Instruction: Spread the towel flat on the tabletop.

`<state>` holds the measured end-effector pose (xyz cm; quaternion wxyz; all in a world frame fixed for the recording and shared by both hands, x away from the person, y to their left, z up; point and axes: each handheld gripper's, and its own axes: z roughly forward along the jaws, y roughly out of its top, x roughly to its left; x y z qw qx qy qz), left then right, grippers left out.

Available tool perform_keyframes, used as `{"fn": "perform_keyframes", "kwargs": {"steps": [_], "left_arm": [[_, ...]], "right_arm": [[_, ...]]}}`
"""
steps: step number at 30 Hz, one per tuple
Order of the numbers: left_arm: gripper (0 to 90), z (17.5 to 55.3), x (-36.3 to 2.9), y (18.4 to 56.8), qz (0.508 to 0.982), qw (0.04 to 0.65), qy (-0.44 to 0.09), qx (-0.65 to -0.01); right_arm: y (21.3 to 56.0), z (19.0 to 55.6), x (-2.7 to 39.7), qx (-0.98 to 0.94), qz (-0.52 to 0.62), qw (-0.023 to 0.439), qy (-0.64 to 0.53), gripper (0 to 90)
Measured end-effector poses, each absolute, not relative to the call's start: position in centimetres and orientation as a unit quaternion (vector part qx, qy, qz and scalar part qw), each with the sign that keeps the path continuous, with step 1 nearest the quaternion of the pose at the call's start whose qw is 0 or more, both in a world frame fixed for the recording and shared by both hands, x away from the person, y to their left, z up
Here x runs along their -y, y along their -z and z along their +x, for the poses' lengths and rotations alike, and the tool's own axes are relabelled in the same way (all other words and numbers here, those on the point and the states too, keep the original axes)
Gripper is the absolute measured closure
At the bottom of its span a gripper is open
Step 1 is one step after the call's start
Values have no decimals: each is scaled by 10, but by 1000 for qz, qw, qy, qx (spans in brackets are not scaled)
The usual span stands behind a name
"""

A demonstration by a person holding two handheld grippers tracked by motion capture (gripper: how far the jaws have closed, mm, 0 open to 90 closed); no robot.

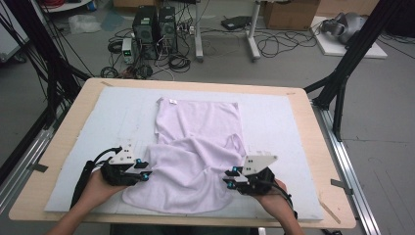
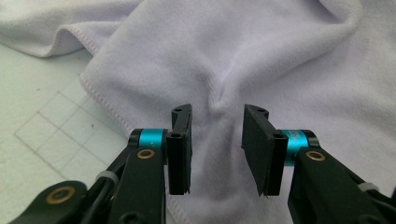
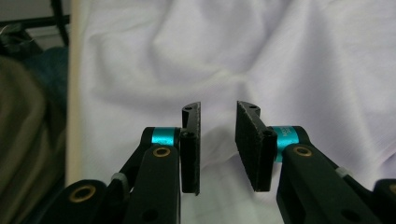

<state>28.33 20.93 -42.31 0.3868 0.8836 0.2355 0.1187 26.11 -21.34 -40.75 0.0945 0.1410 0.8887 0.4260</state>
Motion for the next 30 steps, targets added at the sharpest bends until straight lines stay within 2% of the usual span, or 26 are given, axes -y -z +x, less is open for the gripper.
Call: {"fn": "perform_keyframes", "kwargs": {"steps": [7, 10, 11, 12, 14, 19, 25, 27, 30], "left_arm": [[606, 280, -211, 435, 892, 372, -98, -236], [617, 280, -213, 439, 891, 379, -87, -235], [643, 281, -214, 439, 890, 382, -84, -234], [721, 281, -214, 438, 892, 382, -82, -229], [840, 279, -212, 438, 895, 379, -82, -220], [867, 271, -212, 434, 895, 384, -81, -213], [848, 247, -213, 414, 888, 413, -84, -185], [726, 243, -213, 409, 884, 420, -89, -184], [636, 248, -214, 406, 881, 422, -97, -190]], "right_arm": [[430, 250, 206, -905, 113, 57, -406, 677], [442, 252, 201, -918, 113, 33, -379, 724], [443, 252, 203, -914, 113, 31, -388, 770], [443, 253, 204, -913, 117, 23, -390, 831], [443, 253, 206, -913, 119, 16, -391, 872], [436, 242, 214, -917, 109, 14, -384, 883], [411, 208, 230, -916, 88, -4, -391, 862], [404, 205, 232, -913, 89, 1, -398, 798], [396, 214, 236, -904, 101, 20, -414, 708]]}}
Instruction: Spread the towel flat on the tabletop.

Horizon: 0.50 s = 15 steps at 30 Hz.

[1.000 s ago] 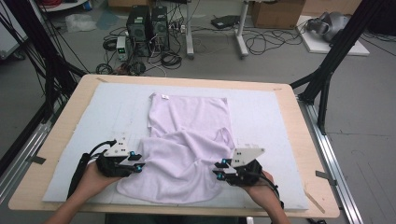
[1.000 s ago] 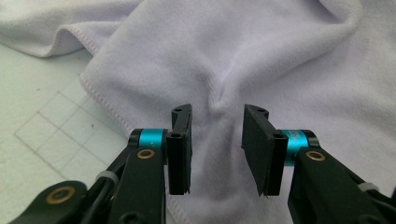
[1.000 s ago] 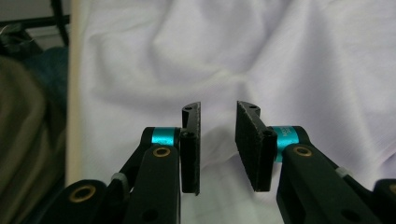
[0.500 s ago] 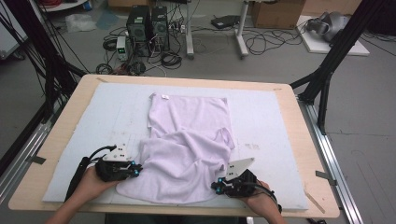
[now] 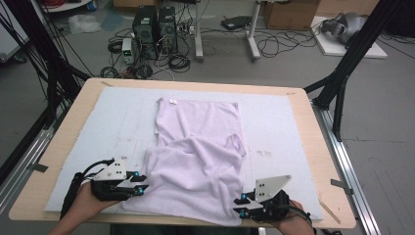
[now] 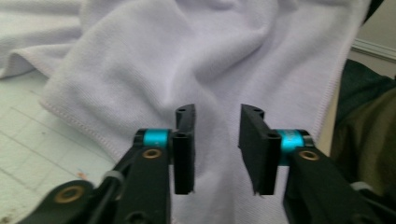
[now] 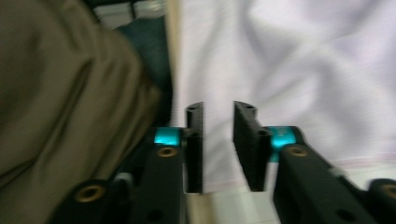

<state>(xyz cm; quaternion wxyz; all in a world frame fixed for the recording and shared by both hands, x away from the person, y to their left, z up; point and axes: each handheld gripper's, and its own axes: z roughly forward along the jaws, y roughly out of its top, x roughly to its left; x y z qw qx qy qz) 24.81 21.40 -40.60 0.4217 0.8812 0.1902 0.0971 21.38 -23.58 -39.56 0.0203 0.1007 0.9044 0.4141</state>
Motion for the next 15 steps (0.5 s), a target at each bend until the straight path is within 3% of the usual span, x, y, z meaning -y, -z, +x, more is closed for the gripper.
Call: {"fn": "perform_keyframes", "kwargs": {"steps": [7, 9, 12, 15], "left_arm": [[610, 275, -205, 429, 894, 389, -94, -202], [655, 279, -199, 438, 902, 378, -78, -194], [838, 276, -195, 440, 896, 392, -75, -197], [867, 271, -195, 439, 898, 386, -77, -197]], "right_arm": [[416, 252, 215, -906, 125, 53, -402, 590], [426, 260, 208, -910, 128, 58, -389, 598], [440, 266, 199, -919, 135, 52, -366, 663], [442, 265, 202, -914, 125, 32, -385, 873]]}}
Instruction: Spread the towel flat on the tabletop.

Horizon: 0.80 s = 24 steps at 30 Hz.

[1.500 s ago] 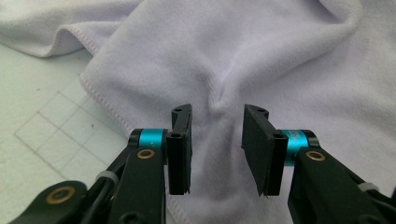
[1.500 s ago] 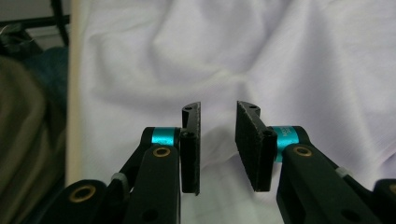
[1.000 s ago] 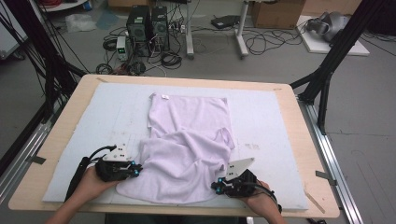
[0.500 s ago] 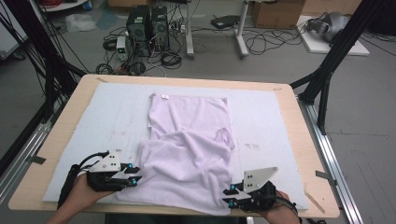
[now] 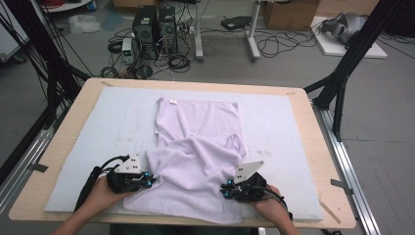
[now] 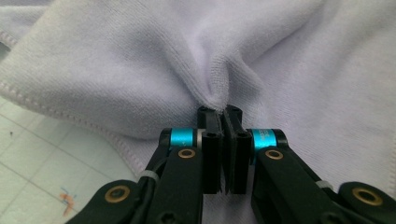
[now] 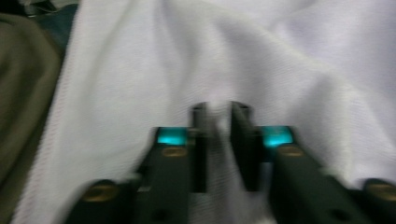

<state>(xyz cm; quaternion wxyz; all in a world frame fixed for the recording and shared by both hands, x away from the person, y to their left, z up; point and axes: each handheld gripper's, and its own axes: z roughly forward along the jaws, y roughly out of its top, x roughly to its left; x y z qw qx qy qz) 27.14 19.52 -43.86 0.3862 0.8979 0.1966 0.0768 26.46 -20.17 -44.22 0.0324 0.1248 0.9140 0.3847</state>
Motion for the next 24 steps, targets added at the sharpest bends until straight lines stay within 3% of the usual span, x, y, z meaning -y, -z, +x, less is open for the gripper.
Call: {"fn": "perform_keyframes", "kwargs": {"steps": [8, 10, 11, 14, 18, 19, 22, 24], "left_arm": [[864, 236, -203, 420, 895, 411, -62, -163], [796, 229, -205, 410, 888, 427, -65, -156], [712, 229, -206, 406, 887, 428, -75, -156], [602, 239, -210, 403, 879, 433, -97, -174], [565, 263, -209, 412, 881, 419, -106, -194], [564, 269, -208, 416, 883, 413, -104, -197], [589, 280, -197, 431, 892, 397, -83, -199], [703, 280, -190, 439, 898, 391, -74, -186]], "right_arm": [[432, 229, 219, -921, 101, -8, -377, 882], [421, 217, 226, -914, 91, -18, -395, 872], [415, 214, 229, -910, 91, -17, -403, 833], [400, 217, 236, -895, 105, -4, -433, 695], [402, 241, 227, -897, 127, 35, -421, 593], [406, 248, 223, -899, 132, 38, -416, 546], [422, 269, 211, -902, 146, 41, -404, 534], [433, 278, 204, -908, 152, 37, -390, 553]]}}
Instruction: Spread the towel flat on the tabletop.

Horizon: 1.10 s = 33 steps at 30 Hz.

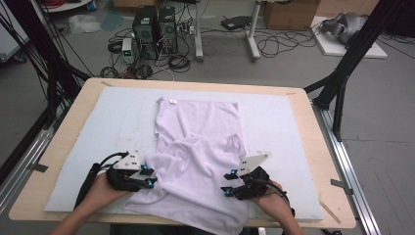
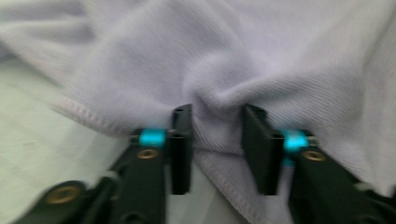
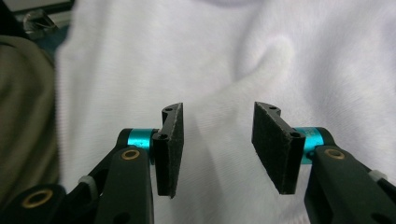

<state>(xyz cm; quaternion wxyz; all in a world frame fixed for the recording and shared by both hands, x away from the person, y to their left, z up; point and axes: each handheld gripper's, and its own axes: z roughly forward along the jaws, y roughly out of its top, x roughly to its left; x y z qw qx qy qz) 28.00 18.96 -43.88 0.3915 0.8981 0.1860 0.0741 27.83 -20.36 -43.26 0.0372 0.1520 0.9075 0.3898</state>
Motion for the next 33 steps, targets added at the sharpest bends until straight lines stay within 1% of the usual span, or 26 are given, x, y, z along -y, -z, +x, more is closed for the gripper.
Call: {"fn": "perform_keyframes", "kwargs": {"steps": [1, 2, 3, 5, 6, 8, 10, 11, 15, 17, 18, 19, 20, 21, 22, 23, 25, 26, 28, 29, 30, 31, 32, 33], "left_arm": [[746, 279, -189, 439, 896, 398, -70, -183], [816, 278, -188, 439, 898, 395, -69, -182], [836, 276, -187, 438, 900, 390, -75, -177], [852, 273, -189, 437, 901, 389, -69, -179], [854, 270, -191, 436, 902, 388, -63, -179], [856, 263, -193, 435, 904, 386, -58, -172], [857, 253, -198, 434, 906, 385, -56, -168], [857, 249, -201, 433, 907, 383, -59, -164], [855, 234, -216, 426, 901, 398, -69, -160], [840, 231, -218, 422, 894, 412, -71, -161], [810, 233, -219, 419, 895, 411, -77, -155], [770, 234, -218, 417, 890, 419, -80, -162], [707, 238, -218, 414, 886, 424, -85, -169], [658, 242, -217, 412, 881, 430, -93, -176], [642, 247, -215, 409, 874, 440, -99, -180], [619, 250, -214, 407, 872, 443, -103, -182], [556, 260, -208, 407, 868, 444, -111, -192], [546, 268, -205, 409, 873, 435, -104, -193], [525, 276, -198, 417, 884, 414, -96, -194], [528, 280, -193, 424, 888, 406, -89, -197], [538, 284, -189, 432, 900, 384, -79, -192], [595, 285, -186, 437, 908, 369, -77, -184], [626, 283, -186, 440, 900, 388, -80, -182], [724, 283, -187, 441, 898, 393, -68, -187]], "right_arm": [[435, 280, 202, -911, 151, 39, -382, 573], [439, 281, 199, -916, 153, 38, -370, 603], [441, 282, 199, -913, 153, 40, -376, 680], [442, 282, 200, -910, 156, 32, -384, 806], [442, 282, 200, -910, 150, 27, -385, 847], [442, 277, 200, -912, 139, 31, -385, 861], [440, 271, 201, -914, 128, 20, -385, 869], [439, 266, 202, -914, 123, 19, -386, 900], [434, 245, 213, -912, 120, 20, -391, 900], [430, 236, 220, -910, 124, 27, -394, 887], [428, 234, 223, -907, 128, 30, -399, 819], [426, 236, 224, -903, 136, 29, -406, 775], [424, 239, 225, -901, 142, 35, -409, 729], [422, 243, 224, -900, 144, 39, -410, 718], [421, 247, 223, -900, 141, 43, -409, 686], [421, 254, 220, -901, 143, 54, -407, 616], [423, 265, 214, -901, 149, 54, -404, 580], [425, 271, 212, -900, 148, 54, -405, 552], [431, 281, 206, -906, 155, 50, -391, 530], [434, 284, 203, -909, 157, 46, -384, 529], [438, 286, 200, -914, 155, 45, -372, 530], [442, 286, 198, -913, 156, 48, -373, 541], [442, 286, 198, -911, 163, 46, -377, 552], [443, 285, 198, -908, 172, 47, -379, 604]]}}
